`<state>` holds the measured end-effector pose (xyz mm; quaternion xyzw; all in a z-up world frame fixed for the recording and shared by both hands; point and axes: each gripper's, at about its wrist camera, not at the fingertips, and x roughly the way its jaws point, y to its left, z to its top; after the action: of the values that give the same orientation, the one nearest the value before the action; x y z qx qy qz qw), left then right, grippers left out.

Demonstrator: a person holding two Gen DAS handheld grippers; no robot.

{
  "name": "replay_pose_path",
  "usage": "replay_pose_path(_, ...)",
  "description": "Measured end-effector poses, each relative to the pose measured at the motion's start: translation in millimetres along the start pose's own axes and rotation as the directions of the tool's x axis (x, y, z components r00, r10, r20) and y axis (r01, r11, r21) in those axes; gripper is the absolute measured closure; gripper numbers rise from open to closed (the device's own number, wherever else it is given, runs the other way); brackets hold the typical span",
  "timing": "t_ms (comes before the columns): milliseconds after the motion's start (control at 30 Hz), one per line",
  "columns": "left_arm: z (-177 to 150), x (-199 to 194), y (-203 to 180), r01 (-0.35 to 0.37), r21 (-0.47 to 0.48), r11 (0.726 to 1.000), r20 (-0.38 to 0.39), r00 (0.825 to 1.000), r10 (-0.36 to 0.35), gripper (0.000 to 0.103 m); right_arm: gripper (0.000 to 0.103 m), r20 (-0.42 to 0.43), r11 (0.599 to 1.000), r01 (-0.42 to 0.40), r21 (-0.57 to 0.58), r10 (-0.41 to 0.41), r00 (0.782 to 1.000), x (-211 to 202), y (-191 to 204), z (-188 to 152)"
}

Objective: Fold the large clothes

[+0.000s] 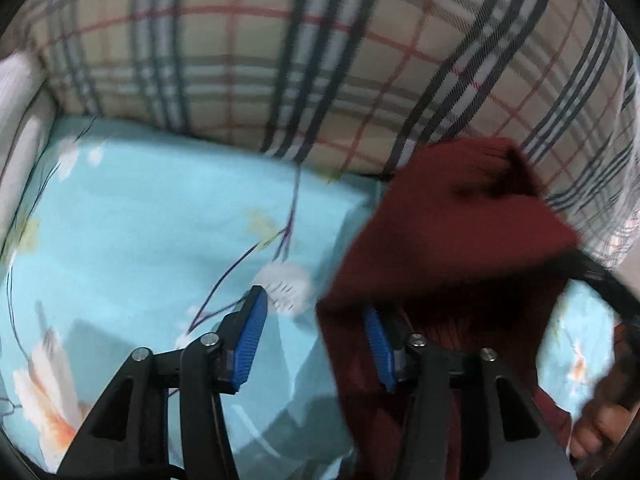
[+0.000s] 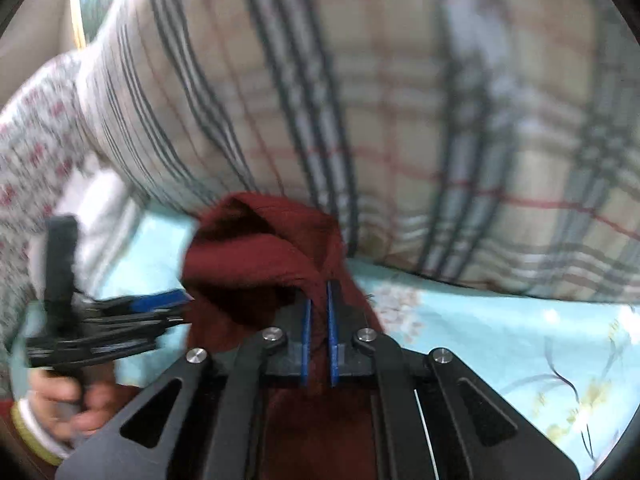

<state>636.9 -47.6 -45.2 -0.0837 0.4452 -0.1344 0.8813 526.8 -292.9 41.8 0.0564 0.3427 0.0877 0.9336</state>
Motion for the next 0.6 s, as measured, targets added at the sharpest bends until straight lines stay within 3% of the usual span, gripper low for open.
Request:
replay_pose_path(33, 2.3, 1.7, -7.4, 0.009, 0.017, 1.000, 0.001, 1.000, -0.009, 0.078, 0.096, 0.015, 1.000, -0.018, 0.015, 0.017, 1.000, -10.7, -1.3, 0.9)
replay_pose_path(67, 3.7, 1.1, -13.5, 0.031, 0.031, 0.999, -0.002, 1.000, -0.031, 0.095, 0.096, 0.028, 0.999, -0.037, 0.025, 0.036, 0.999, -25.2, -1.2, 1.6)
replay_pose_path(100, 3.2, -2.4, -21.1, 0.045, 0.049, 0.998, 0.003, 0.999, -0.045, 0.099, 0.096, 0.033, 0.999, -0.043, 0.023, 0.042, 0.999, -37.5, 1.5, 1.4)
replay_pose_path(233, -14.1, -50.8, -57.0, 0.021, 0.151, 0.988, 0.122, 0.992, -0.040, 0.101, 0.096, 0.064, 0.998, -0.057, 0.002, 0.057, 0.996, -83.1, 14.7, -3.8)
replay_pose_path(367, -50.3, -109.5, -64.7, 0.054, 0.162, 0.985, 0.197, 0.977, -0.086, 0.101, 0.096, 0.085, 0.997, -0.076, 0.017, 0.075, 0.994, -133.8, 20.0, -33.0)
replay_pose_path(500, -105.0, -157.0, -63.3, 0.071, 0.158, 0.985, 0.231, 0.967, -0.106, 0.101, 0.096, 0.064, 0.995, -0.093, 0.042, 0.090, 0.994, -170.3, 24.5, -85.0)
replay_pose_path(600, -158.7, -180.1, -57.5, 0.080, 0.135, 0.988, 0.212, 0.971, -0.108, 0.101, 0.096, 0.029, 0.995, -0.088, 0.057, 0.086, 0.996, -184.4, 30.7, -132.2)
